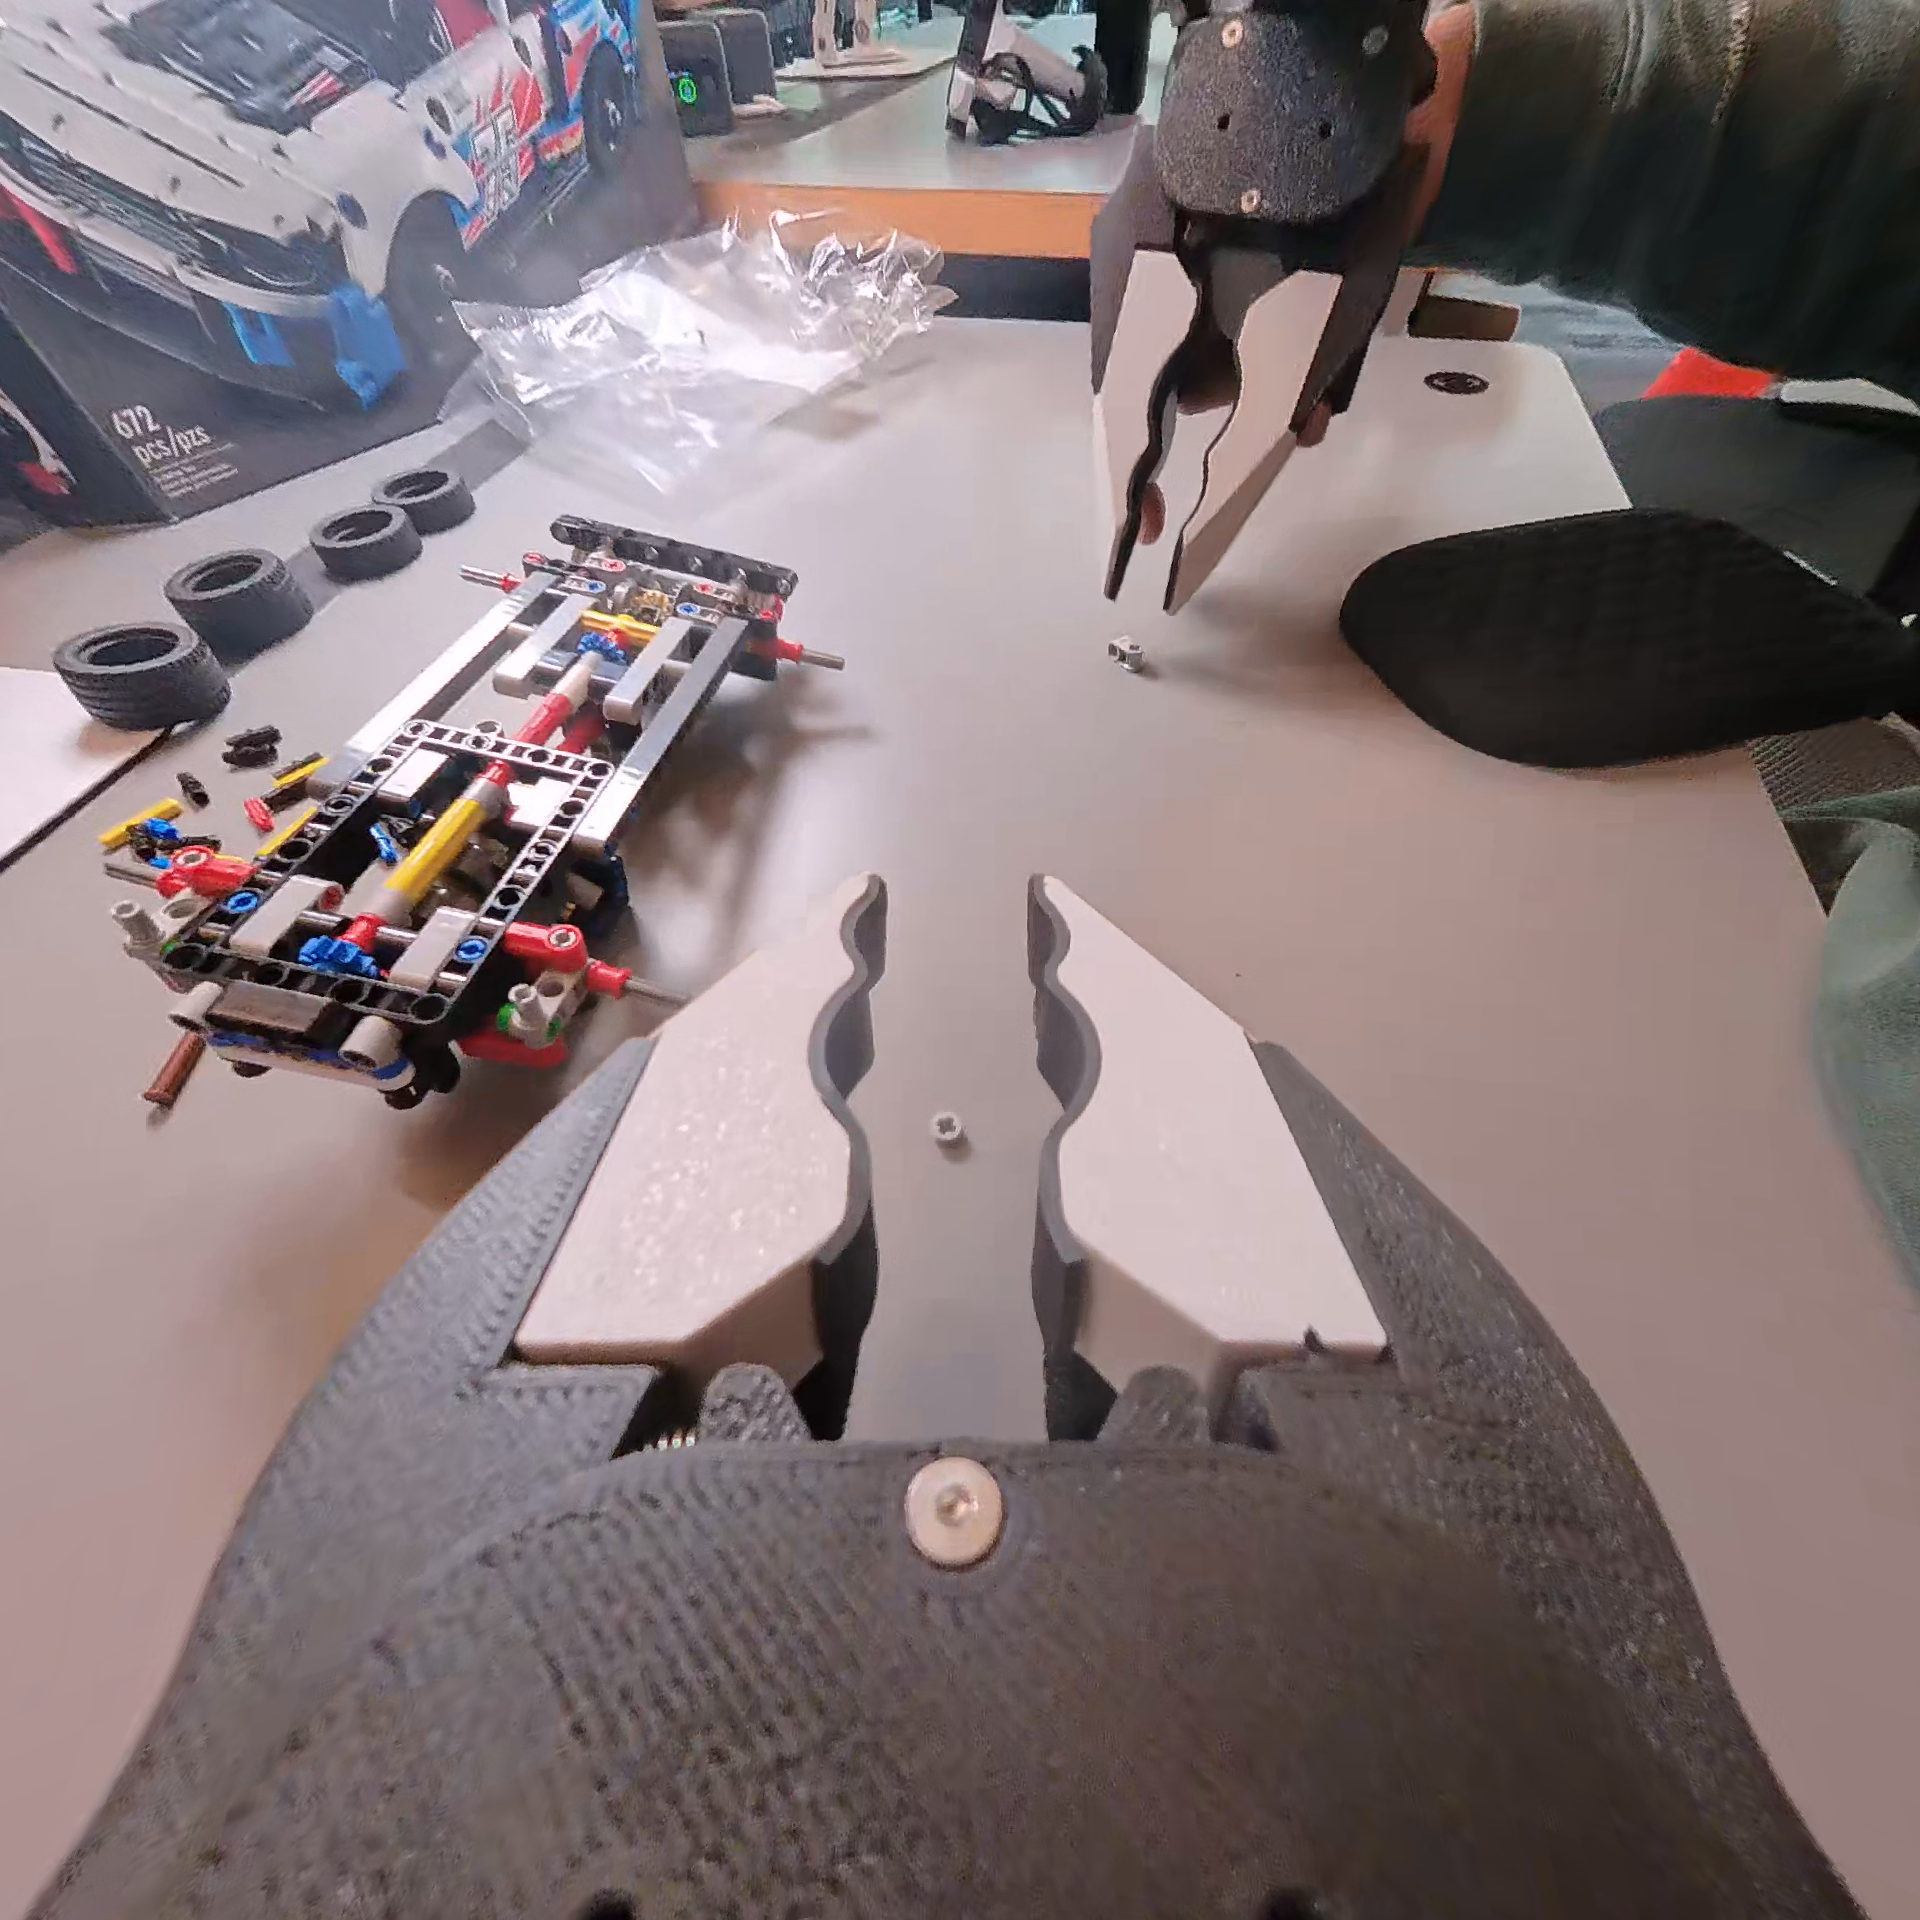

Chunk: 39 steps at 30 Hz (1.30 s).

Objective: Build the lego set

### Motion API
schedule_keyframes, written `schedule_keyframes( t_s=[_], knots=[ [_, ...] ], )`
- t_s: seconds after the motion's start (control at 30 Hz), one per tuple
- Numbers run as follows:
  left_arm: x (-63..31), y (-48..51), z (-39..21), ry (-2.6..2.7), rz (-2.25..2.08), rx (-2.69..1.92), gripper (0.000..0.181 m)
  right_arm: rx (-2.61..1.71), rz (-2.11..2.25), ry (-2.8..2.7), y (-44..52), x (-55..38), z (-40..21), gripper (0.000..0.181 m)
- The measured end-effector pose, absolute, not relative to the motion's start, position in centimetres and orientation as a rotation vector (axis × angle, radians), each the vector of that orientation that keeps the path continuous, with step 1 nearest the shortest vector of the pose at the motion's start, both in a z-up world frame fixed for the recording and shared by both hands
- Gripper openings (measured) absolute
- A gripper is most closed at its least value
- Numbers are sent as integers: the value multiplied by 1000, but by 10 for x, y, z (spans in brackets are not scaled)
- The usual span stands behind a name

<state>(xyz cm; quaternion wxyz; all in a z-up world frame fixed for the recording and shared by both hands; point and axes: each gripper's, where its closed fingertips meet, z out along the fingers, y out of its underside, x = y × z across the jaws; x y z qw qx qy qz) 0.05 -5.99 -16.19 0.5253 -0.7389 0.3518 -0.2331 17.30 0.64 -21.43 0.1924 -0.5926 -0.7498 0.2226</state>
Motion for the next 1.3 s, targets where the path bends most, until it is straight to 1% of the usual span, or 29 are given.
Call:
schedule_keyframes(
  t_s=[0.27,0.37,0.43,0.47,0.5,0.6,0.73,0.87,1.03,1.1,1.3],
  knots=[
    [3,-61,-165,863,-509,-1771,23,-1603,589,-2165,8,169,-232,21],
    [2,-62,-167,869,-492,-1771,22,-1581,584,-2196,5,164,-233,11],
    [3,-63,-165,872,-494,-1759,20,-1571,610,-2199,-1,159,-230,10],
    [5,-64,-164,873,-505,-1752,20,-1547,657,-2172,-6,152,-223,5],
    [8,-66,-162,873,-532,-1744,19,-1503,721,-2133,-14,142,-213,4],
    [22,-77,-154,817,-743,-1734,18,-1302,851,-1965,-40,107,-174,4],
    [41,-90,-133,662,-1119,-1689,24,-916,680,-1787,-73,70,-130,4],
    [47,-100,-115,590,-1360,-1602,30,-683,699,-1670,-110,47,-102,4],
    [49,-130,-82,617,-1695,-1388,29,-631,1076,-1571,-142,39,-69,4],
    [48,-137,-74,629,-1735,-1333,23,-631,1173,-1547,-145,37,-63,4],
    [48,-143,-69,654,-1757,-1311,19,-659,1276,-1534,-145,37,-67,4]
  ],
)
